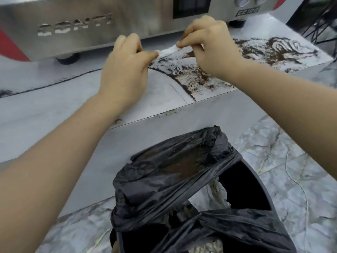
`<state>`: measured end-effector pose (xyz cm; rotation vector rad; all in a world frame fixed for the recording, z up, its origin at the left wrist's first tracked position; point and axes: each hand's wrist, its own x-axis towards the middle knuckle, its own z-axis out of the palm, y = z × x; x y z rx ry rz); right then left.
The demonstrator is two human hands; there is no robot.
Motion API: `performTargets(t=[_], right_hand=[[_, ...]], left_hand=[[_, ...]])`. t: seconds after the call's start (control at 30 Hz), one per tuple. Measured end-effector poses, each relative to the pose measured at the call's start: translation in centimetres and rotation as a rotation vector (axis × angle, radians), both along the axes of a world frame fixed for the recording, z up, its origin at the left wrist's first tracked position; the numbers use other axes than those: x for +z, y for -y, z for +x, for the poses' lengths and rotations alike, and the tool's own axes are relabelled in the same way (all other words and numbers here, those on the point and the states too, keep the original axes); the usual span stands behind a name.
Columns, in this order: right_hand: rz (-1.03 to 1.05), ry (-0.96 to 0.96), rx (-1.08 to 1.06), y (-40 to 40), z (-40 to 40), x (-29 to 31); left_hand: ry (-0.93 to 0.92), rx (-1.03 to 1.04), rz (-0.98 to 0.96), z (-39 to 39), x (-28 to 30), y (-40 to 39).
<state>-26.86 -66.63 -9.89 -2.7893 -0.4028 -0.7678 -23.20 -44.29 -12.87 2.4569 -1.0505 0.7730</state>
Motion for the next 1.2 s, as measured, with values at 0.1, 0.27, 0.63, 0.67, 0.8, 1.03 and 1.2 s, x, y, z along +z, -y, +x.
performTargets(t=[0.1, 0.27, 0.63, 0.67, 0.8, 1.03, 1.2], right_hand=[[-0.050, -0.073, -0.045, 0.5, 1.9, -0.6], [-0.112, -0.182, -0.058, 1.3, 3.5, -1.3], [-0.072, -0.247, -0.020, 2.2, 2.1, -1.5], [-0.067, -0.236, 0.000, 2.4, 1.4, -1.6], [-0.044, -0.205, 0.042, 3.1, -0.5, -2.3], [-0.005, -0.129, 0.063, 2.8, -4.0, -3.0], [0.010, -0.121, 0.086, 2.2, -6.6, -3.4]], left_hand=[[0.032, 0.013, 0.146, 2.1, -0.1, 1.1], [0.010, 0.022, 0.291, 4.4, -0.7, 2.5], [-0.226, -0.041, 0.183, 4.1, -0.9, 2.5], [-0.239, -0.060, 0.166, 3.7, -0.9, 2.4], [-0.247, -0.129, 0.135, 1.9, -1.1, 1.9], [-0.247, -0.206, 0.109, -0.7, -1.3, 1.0], [-0.250, -0.234, 0.089, -3.0, -1.3, 0.1]])
